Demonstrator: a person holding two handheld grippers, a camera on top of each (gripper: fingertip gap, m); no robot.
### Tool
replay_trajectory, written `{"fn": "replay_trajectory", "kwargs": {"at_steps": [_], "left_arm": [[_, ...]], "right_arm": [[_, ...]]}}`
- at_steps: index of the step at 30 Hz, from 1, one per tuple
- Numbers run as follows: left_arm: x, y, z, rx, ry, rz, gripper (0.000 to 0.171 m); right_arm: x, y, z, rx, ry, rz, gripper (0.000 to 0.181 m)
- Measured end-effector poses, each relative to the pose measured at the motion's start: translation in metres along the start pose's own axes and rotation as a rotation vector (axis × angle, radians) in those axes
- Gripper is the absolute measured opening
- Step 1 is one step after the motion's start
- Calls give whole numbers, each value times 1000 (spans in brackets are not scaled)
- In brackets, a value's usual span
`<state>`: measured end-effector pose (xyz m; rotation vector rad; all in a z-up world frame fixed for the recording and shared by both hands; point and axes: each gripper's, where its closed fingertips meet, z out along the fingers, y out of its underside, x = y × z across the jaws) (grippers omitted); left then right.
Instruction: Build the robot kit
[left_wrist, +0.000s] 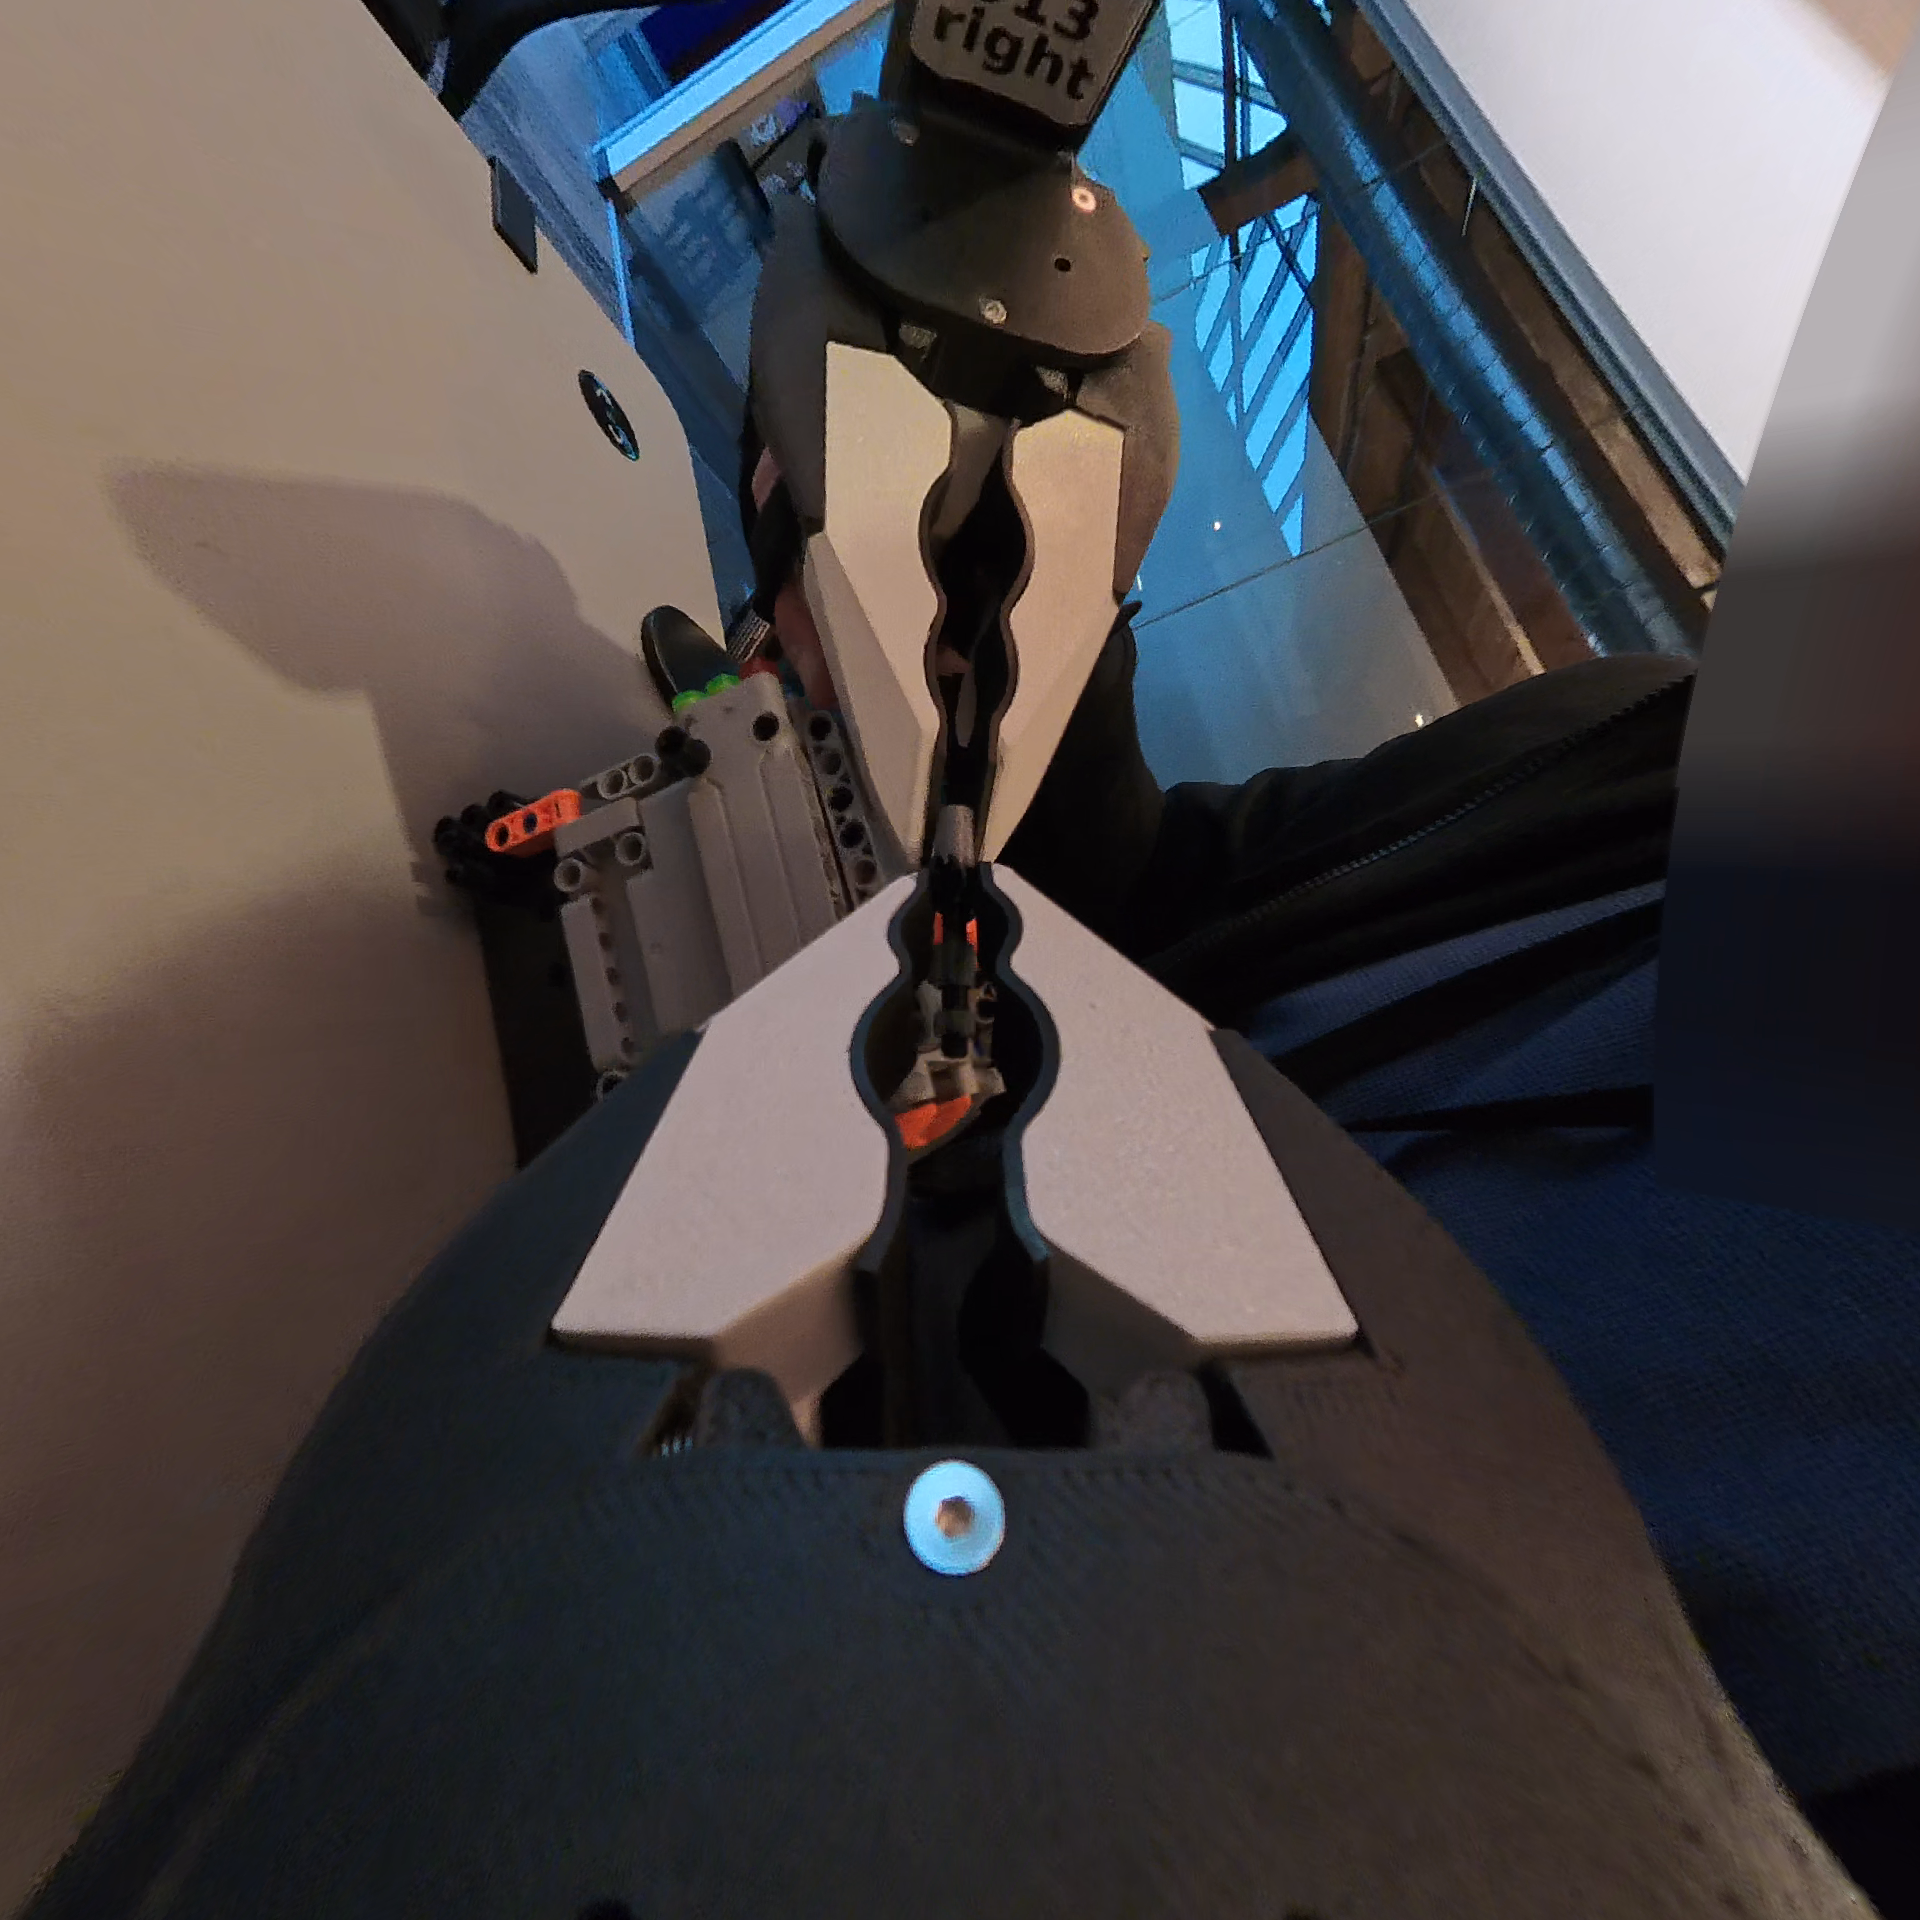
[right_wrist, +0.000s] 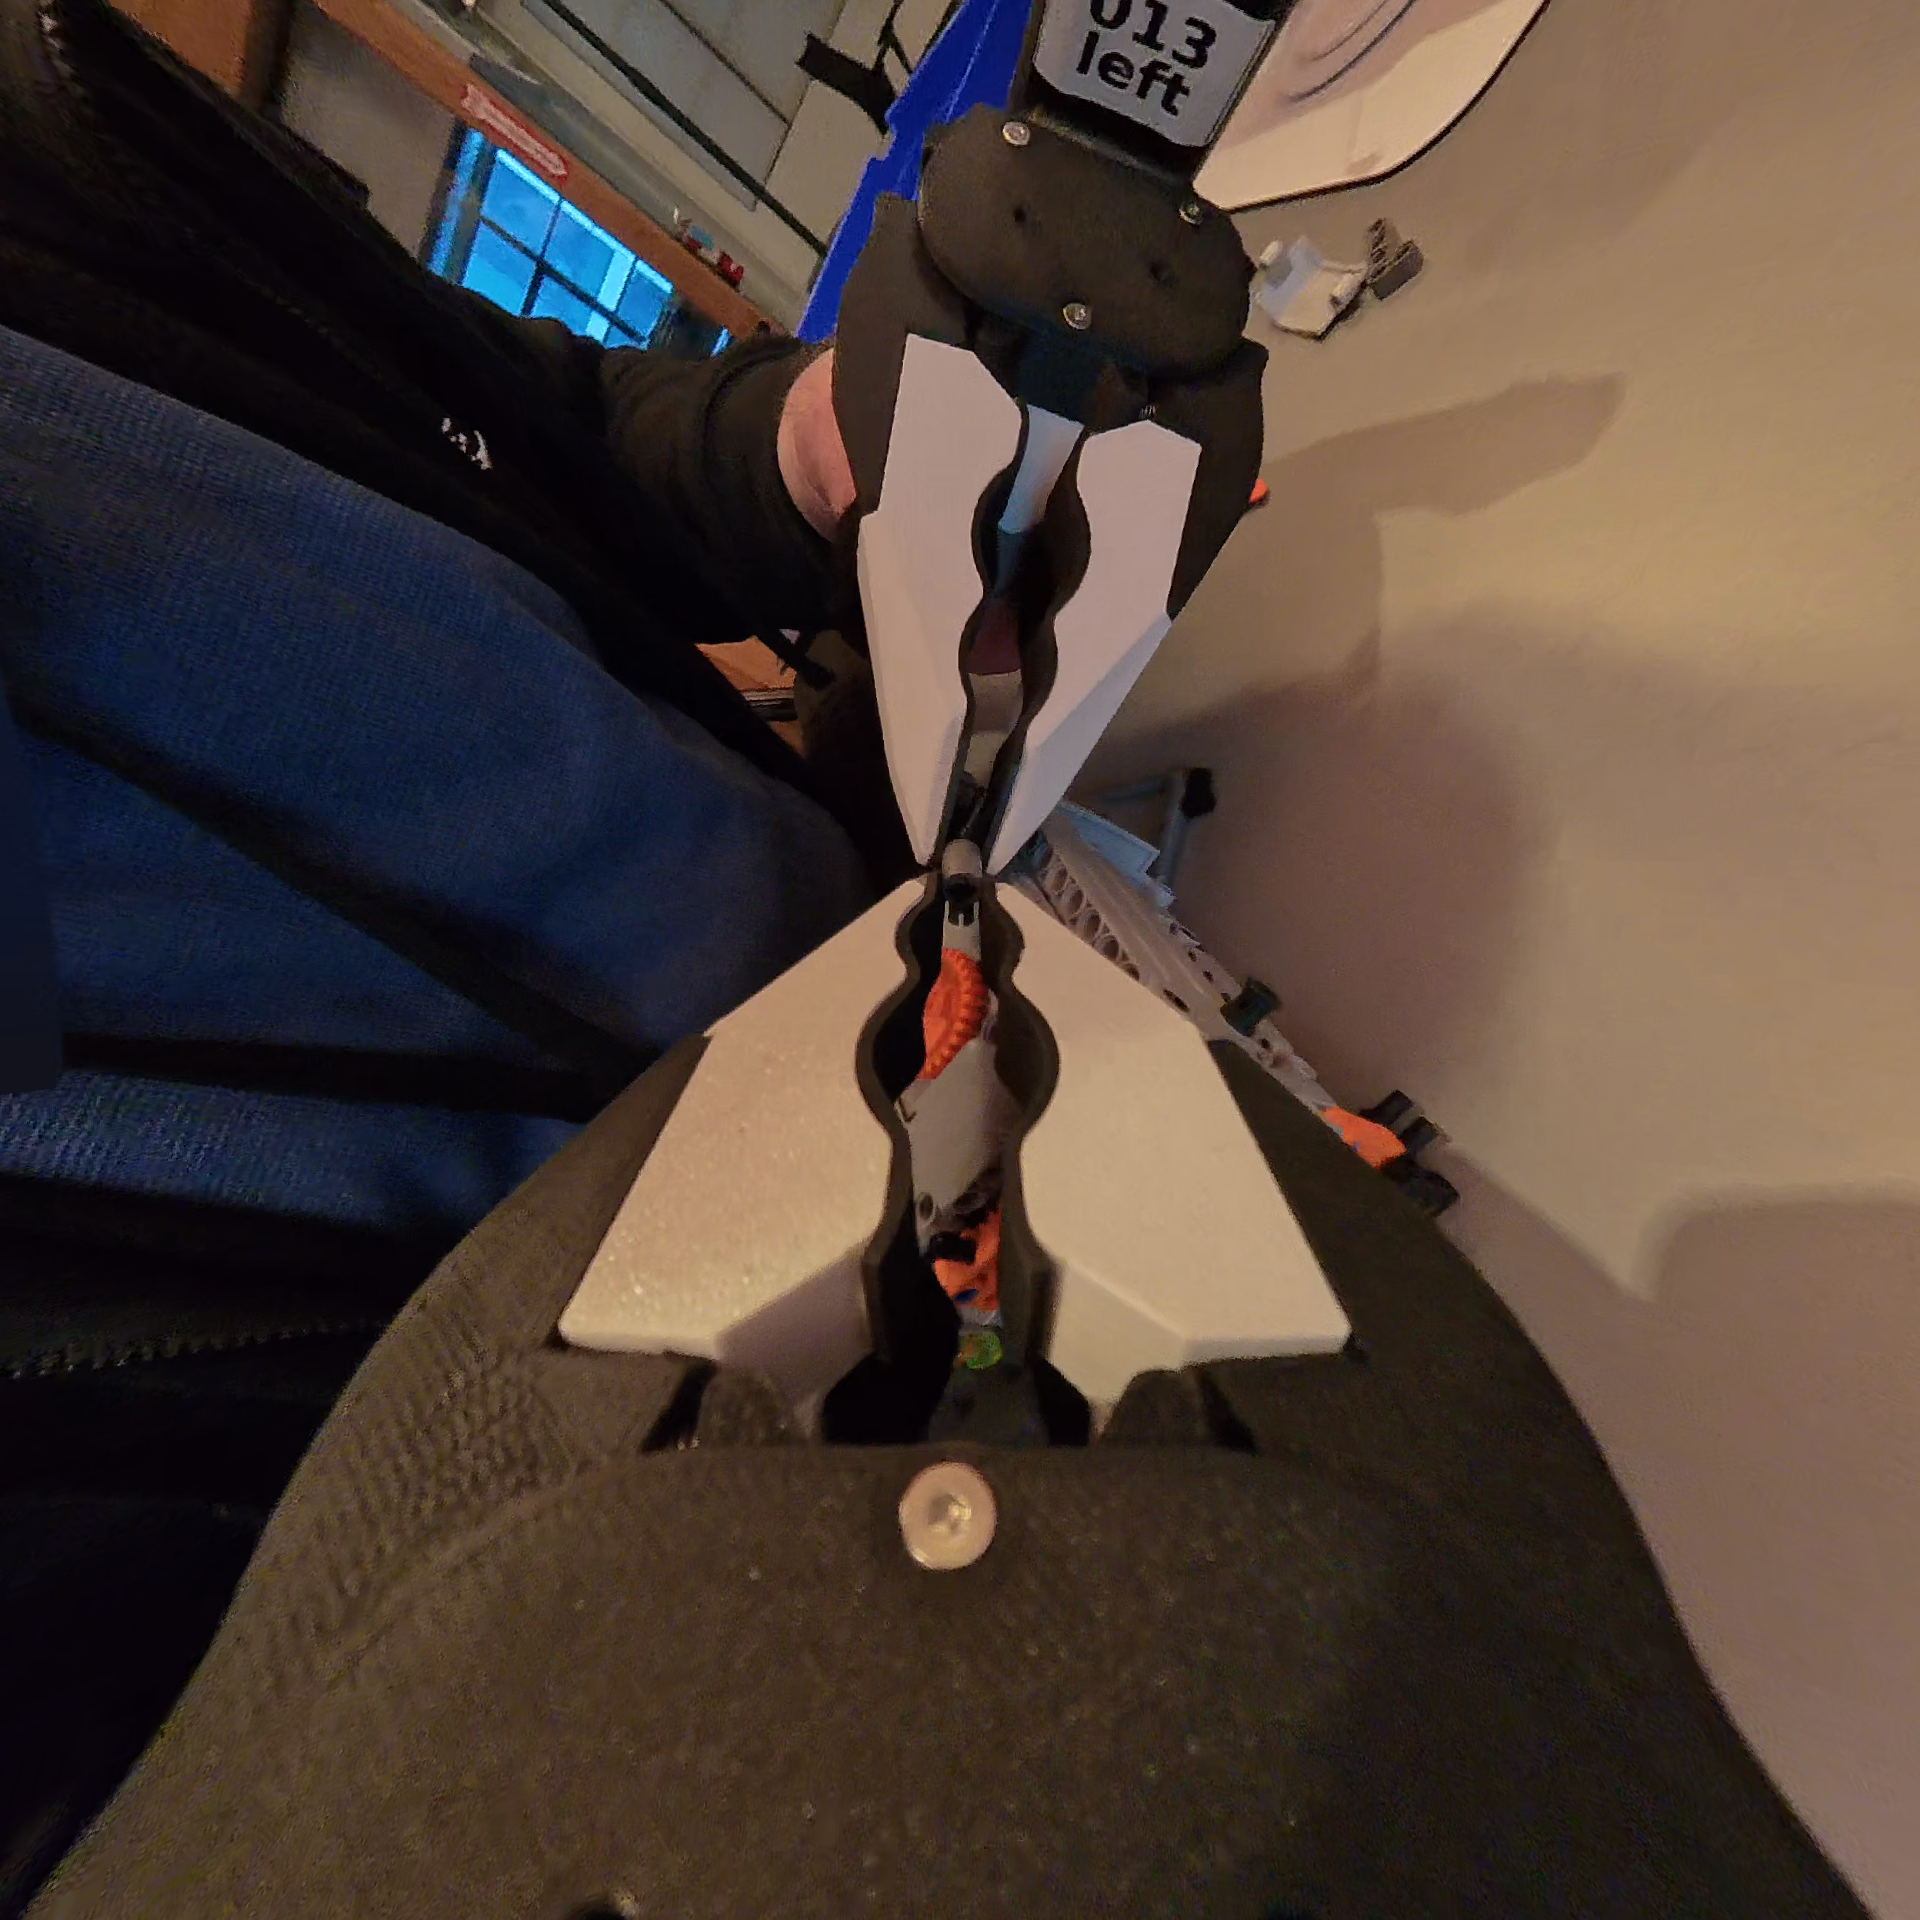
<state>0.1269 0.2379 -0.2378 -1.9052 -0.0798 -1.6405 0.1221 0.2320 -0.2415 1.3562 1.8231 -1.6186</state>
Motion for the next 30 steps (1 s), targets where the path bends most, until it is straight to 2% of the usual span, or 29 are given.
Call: {"fn": "replay_trajectory", "kwargs": {"at_steps": [4, 7, 13, 30], "left_arm": [[-4, 0, -1, 21, -44, -4, 4], [-8, 0, -3, 1, -82, -7, 4], [-11, -1, -3, 14, -85, -39, 4], [-13, -4, -6, 32, -61, -87, 4]], "right_arm": [[4, -1, 0, -5, 39, -17, 5], [4, -5, -3, 19, 81, -47, 16], [9, -3, -12, 37, 219, -147, 14], [14, 4, -12, 92, 380, -331, 11]]}}
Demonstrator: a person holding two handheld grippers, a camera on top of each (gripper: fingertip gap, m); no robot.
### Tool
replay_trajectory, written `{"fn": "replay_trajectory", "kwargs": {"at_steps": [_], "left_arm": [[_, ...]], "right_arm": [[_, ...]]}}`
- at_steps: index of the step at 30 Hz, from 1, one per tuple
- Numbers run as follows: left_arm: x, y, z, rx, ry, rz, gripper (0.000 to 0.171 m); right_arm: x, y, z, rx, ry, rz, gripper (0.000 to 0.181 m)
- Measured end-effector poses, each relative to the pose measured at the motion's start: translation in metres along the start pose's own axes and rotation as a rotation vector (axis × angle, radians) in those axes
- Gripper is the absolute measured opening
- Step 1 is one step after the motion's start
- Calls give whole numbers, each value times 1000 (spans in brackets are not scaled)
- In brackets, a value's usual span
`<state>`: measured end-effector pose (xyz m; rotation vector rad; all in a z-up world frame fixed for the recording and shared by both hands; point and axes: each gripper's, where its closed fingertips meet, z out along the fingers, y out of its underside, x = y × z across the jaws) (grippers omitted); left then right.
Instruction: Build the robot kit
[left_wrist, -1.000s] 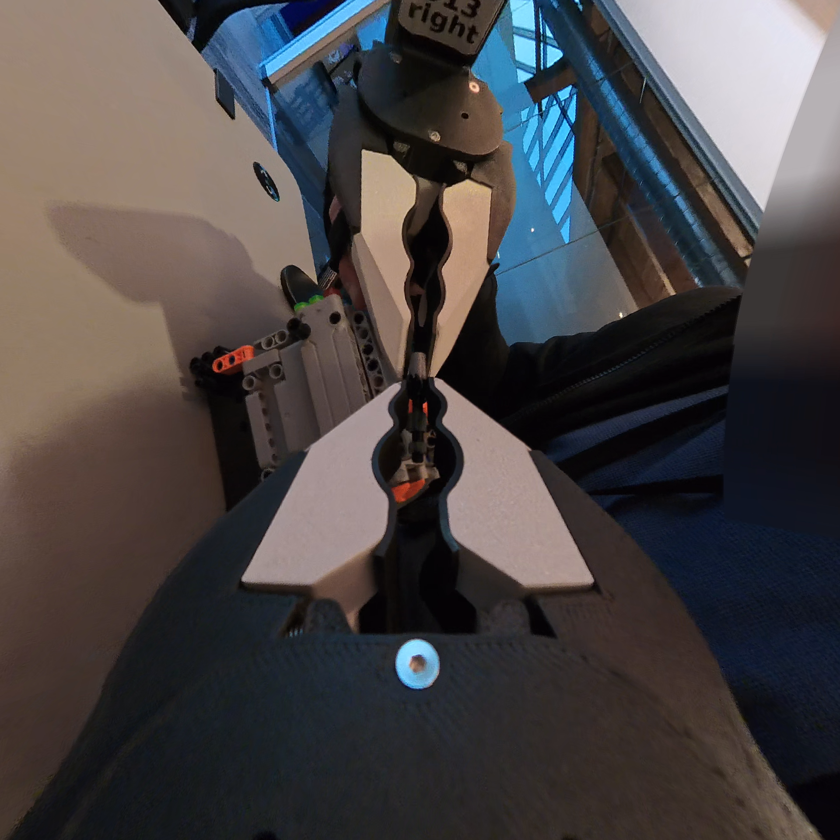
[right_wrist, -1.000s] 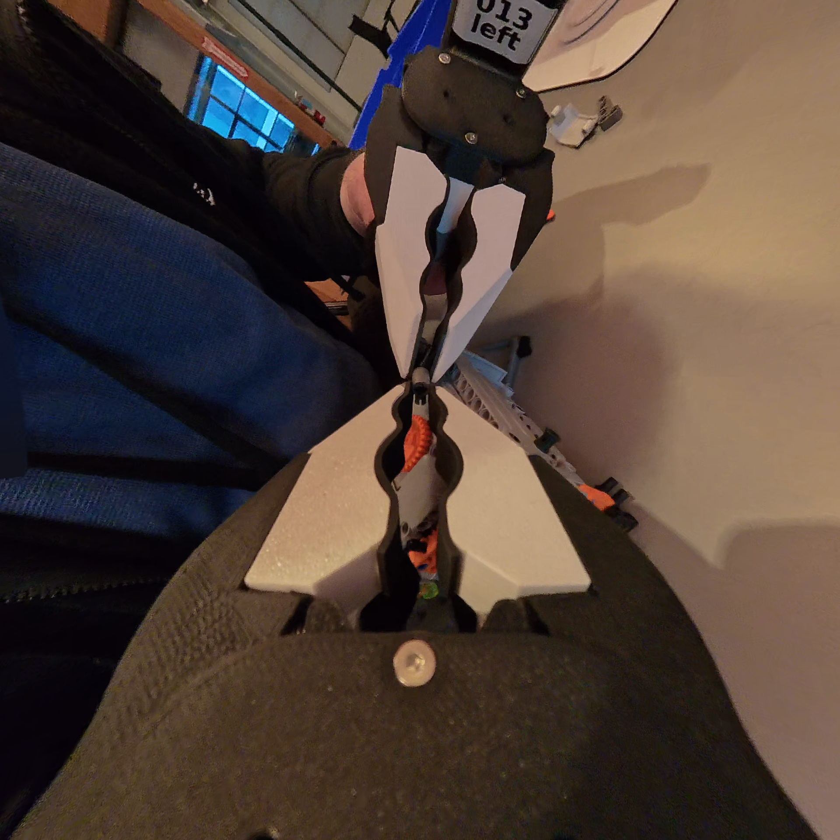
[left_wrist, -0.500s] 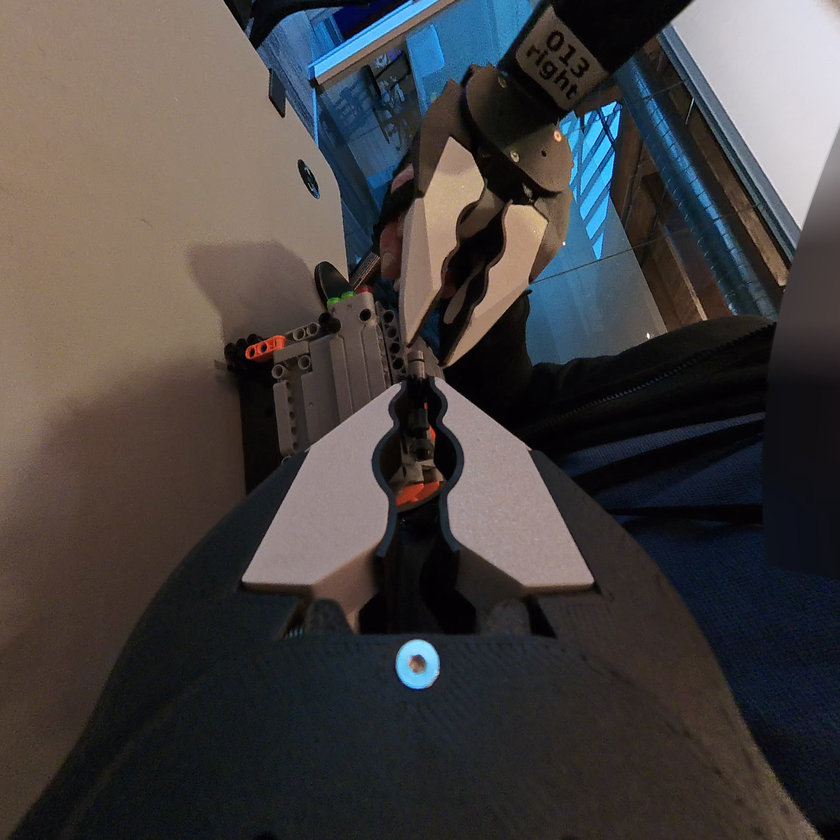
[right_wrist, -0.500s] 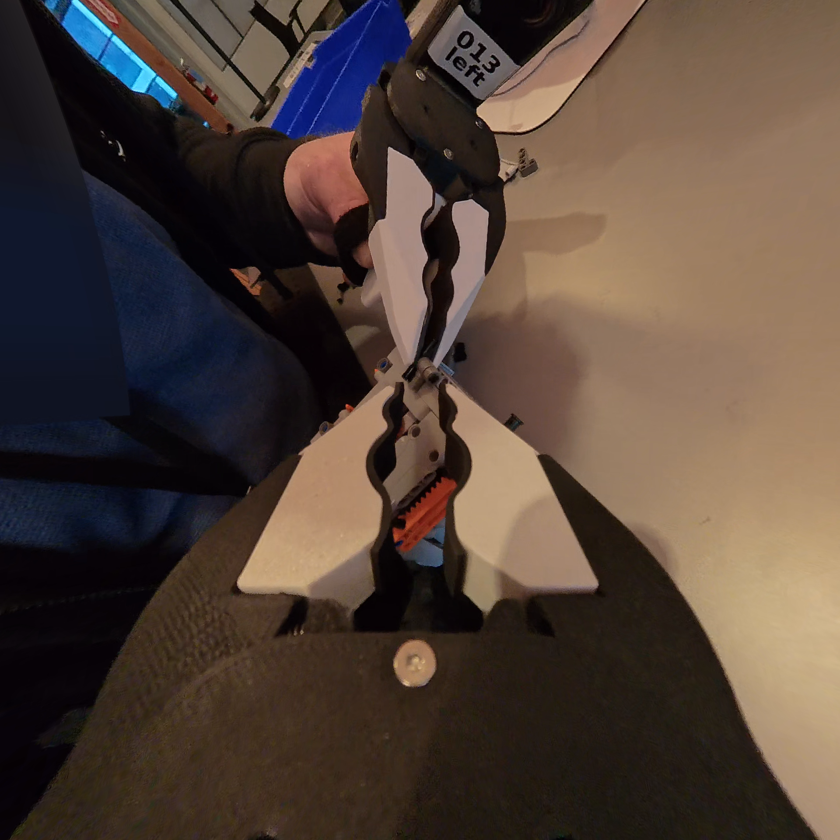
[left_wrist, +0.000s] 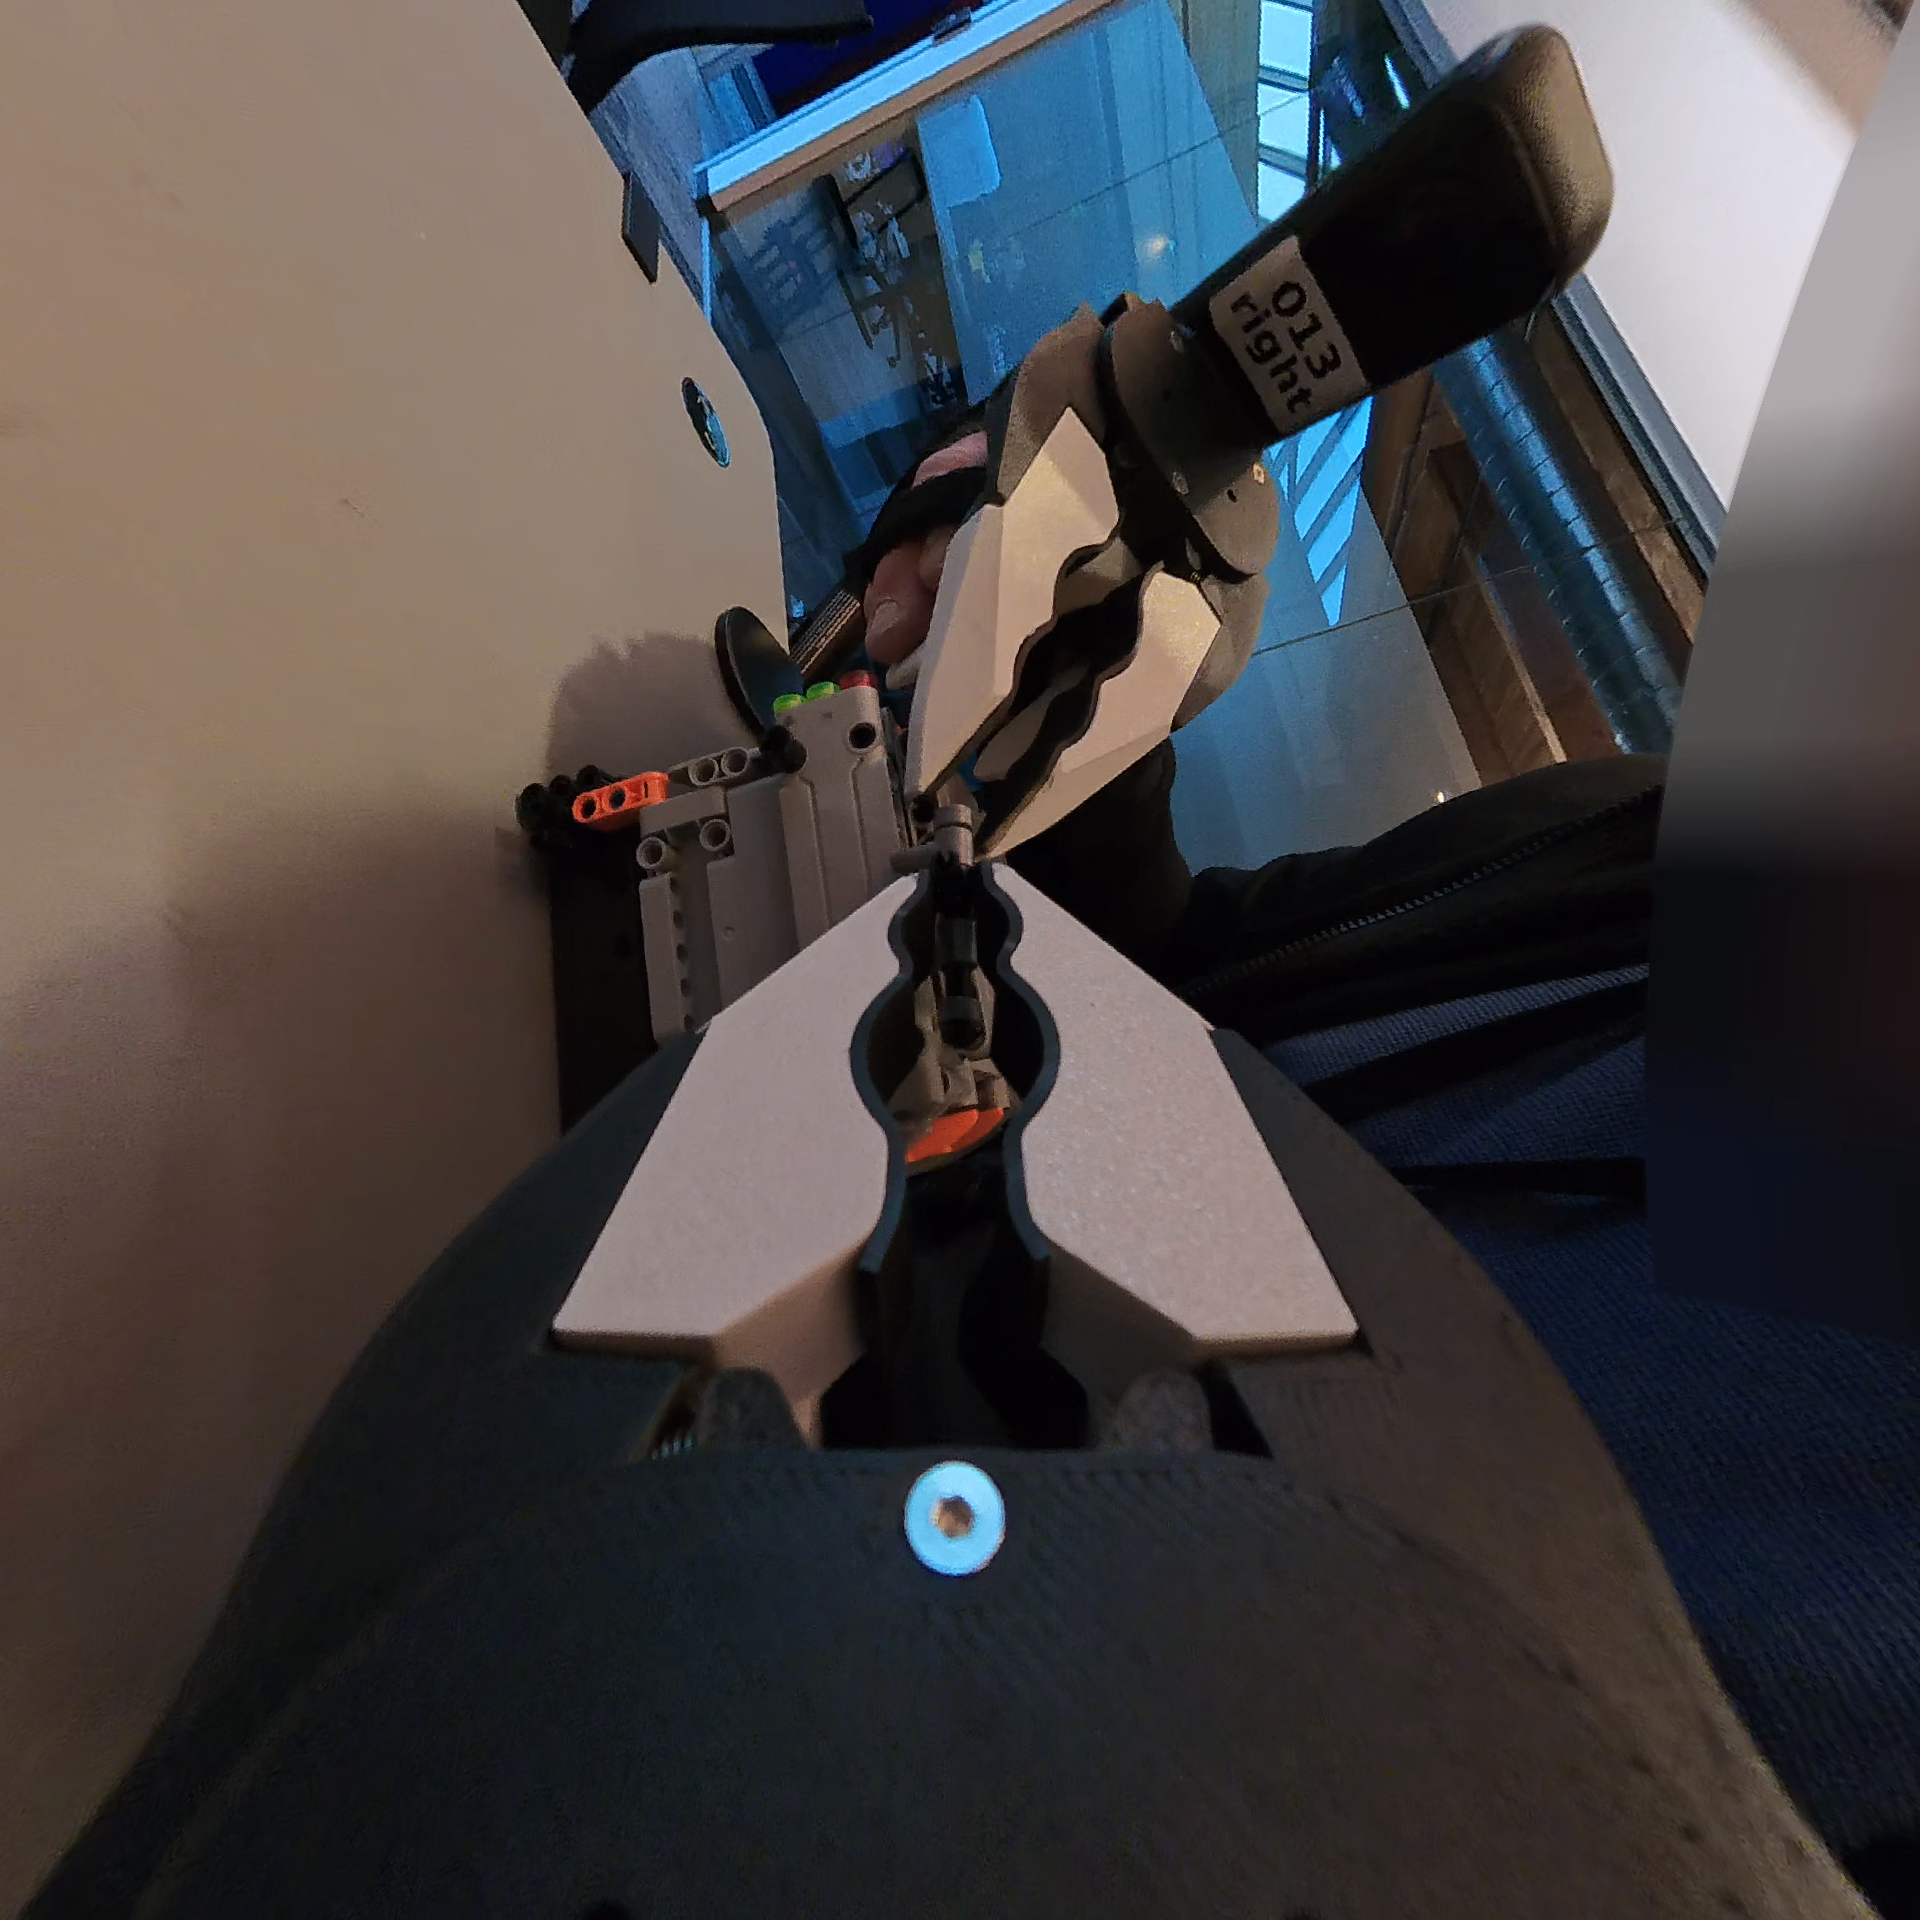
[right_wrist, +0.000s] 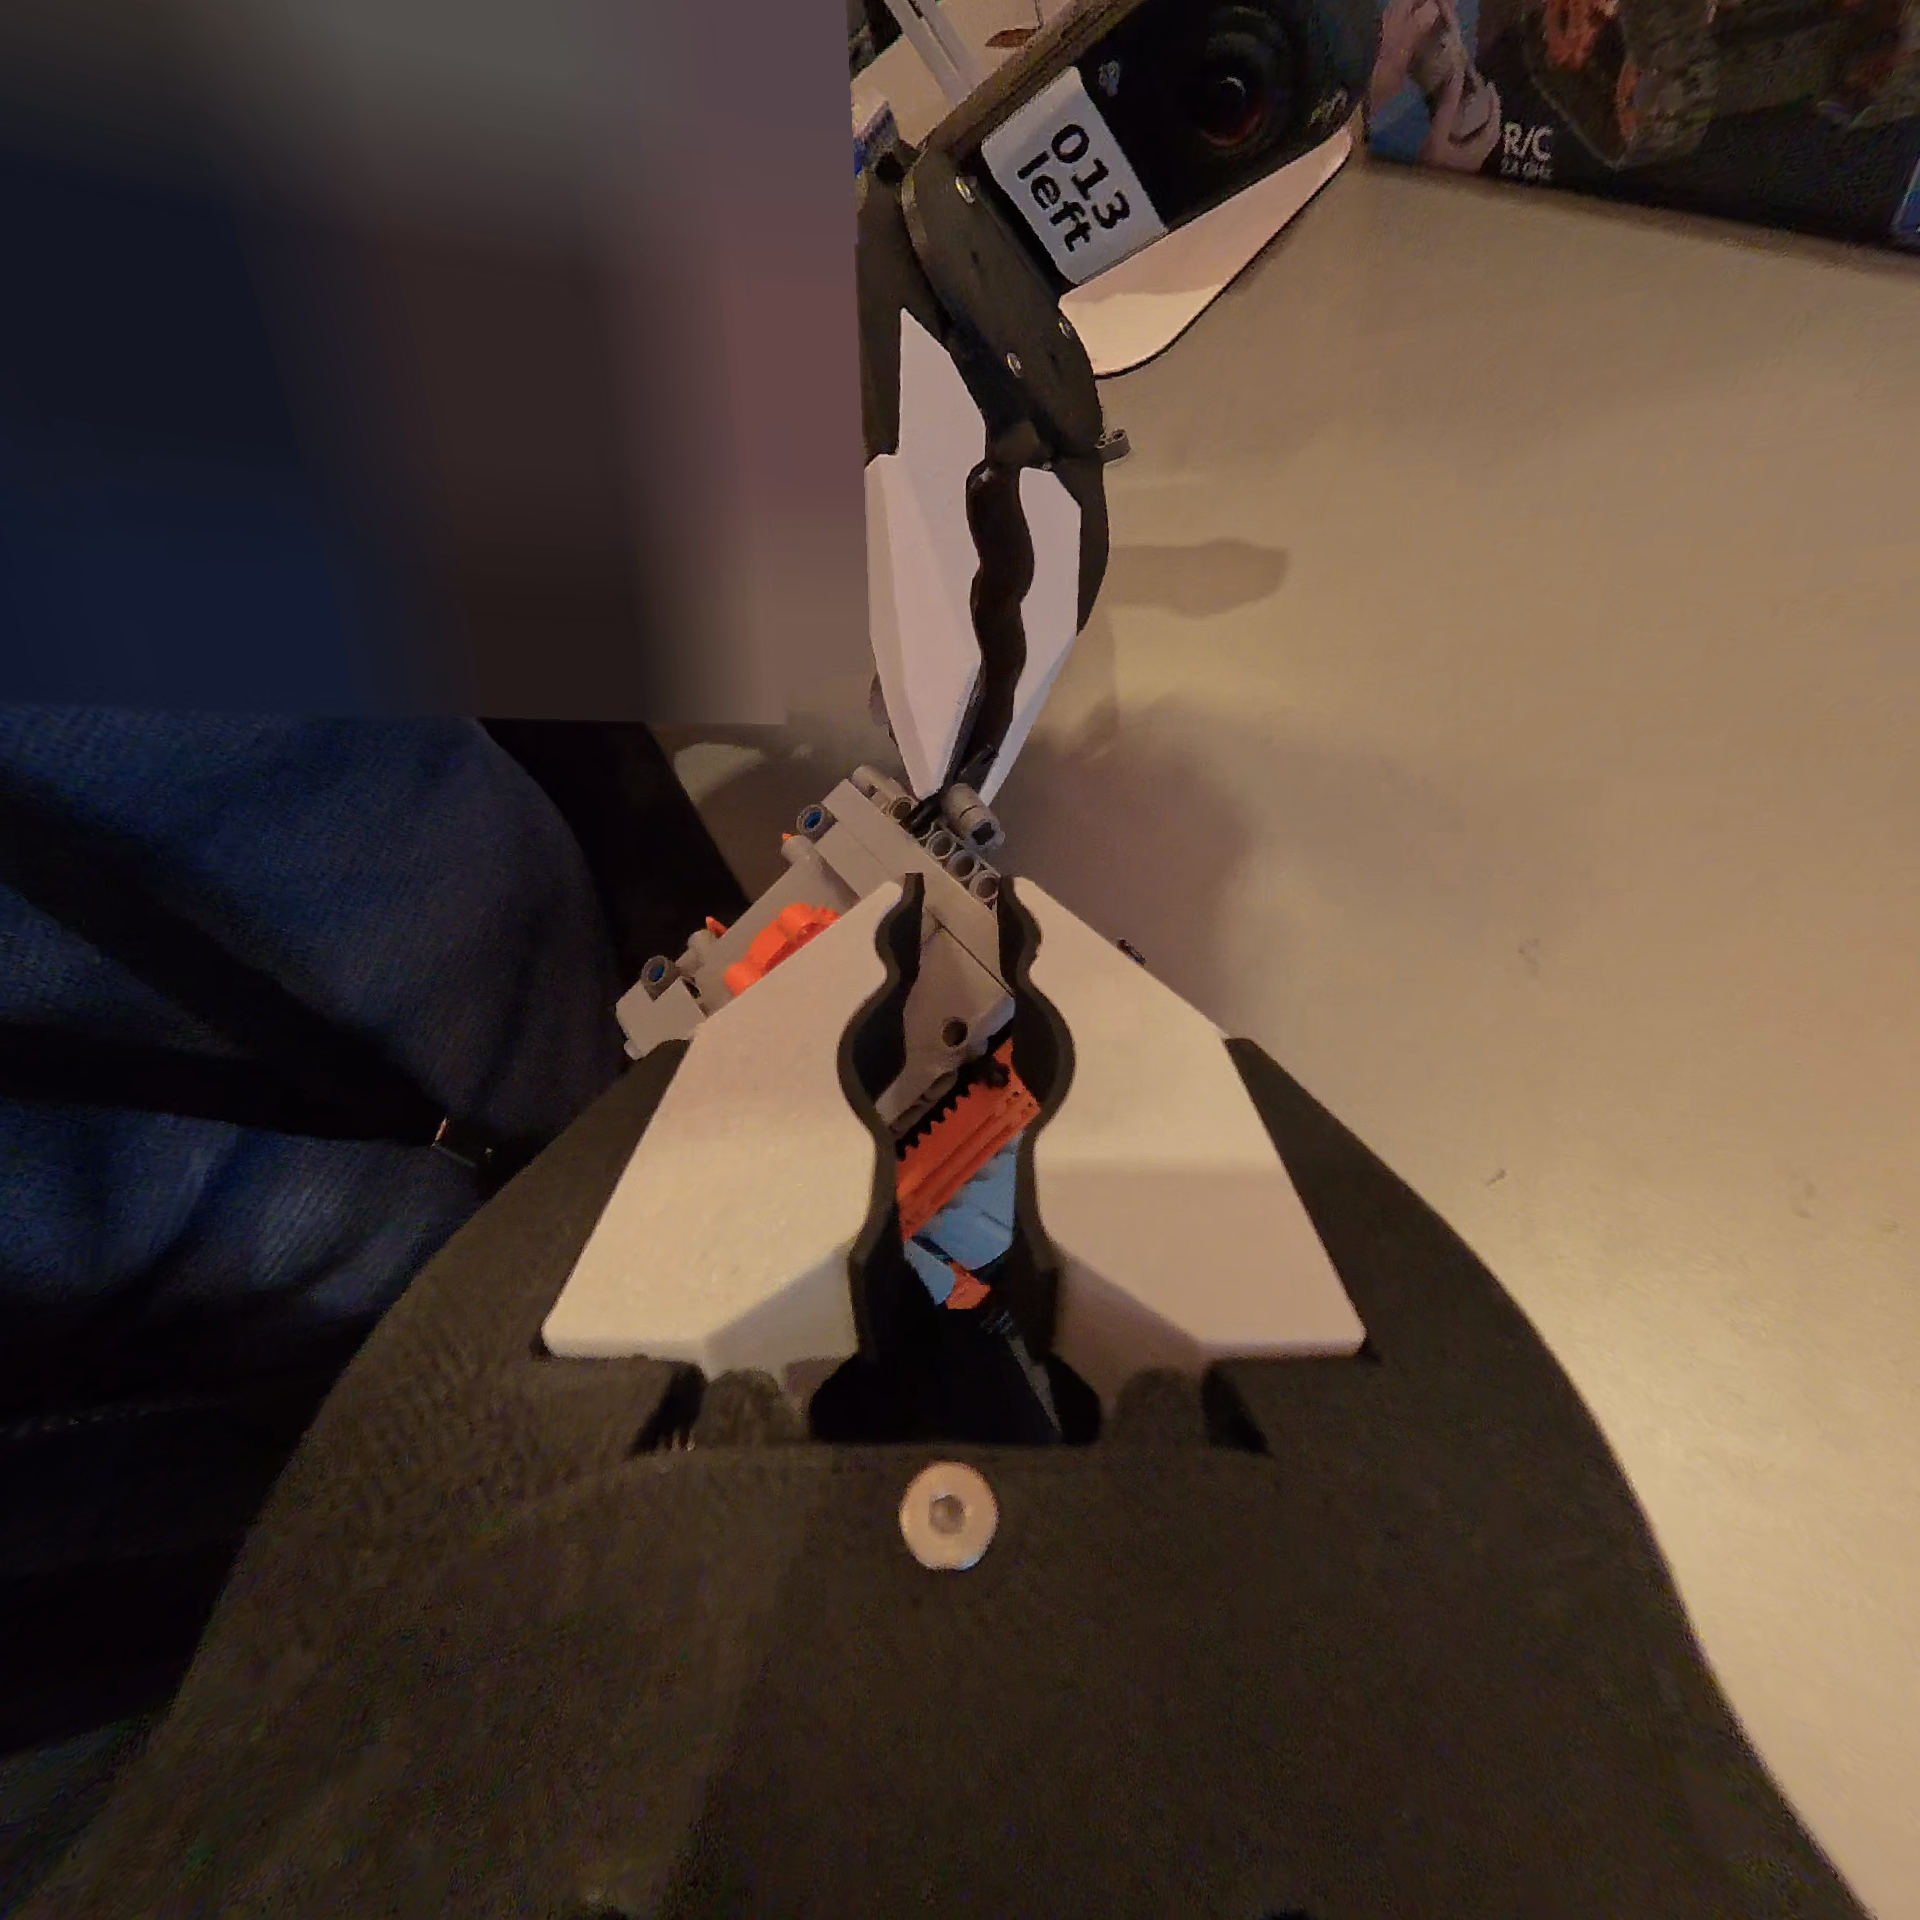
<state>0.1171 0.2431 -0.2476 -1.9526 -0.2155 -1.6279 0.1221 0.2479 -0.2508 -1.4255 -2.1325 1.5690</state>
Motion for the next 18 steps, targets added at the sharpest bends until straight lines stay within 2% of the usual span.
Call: {"fn": "replay_trajectory", "kwargs": {"at_steps": [6, 10, 18], "left_arm": [[16, 3, 5, -22, 89, -17, 4], [4, 3, 4, -26, 53, -51, 4], [2, 3, 4, -35, 89, -96, 4]], "right_arm": [[-4, 0, -2, 18, 7, -38, 20], [-3, 0, -4, 32, 5, -36, 19], [-1, 0, -5, 35, 23, -48, 18]]}}
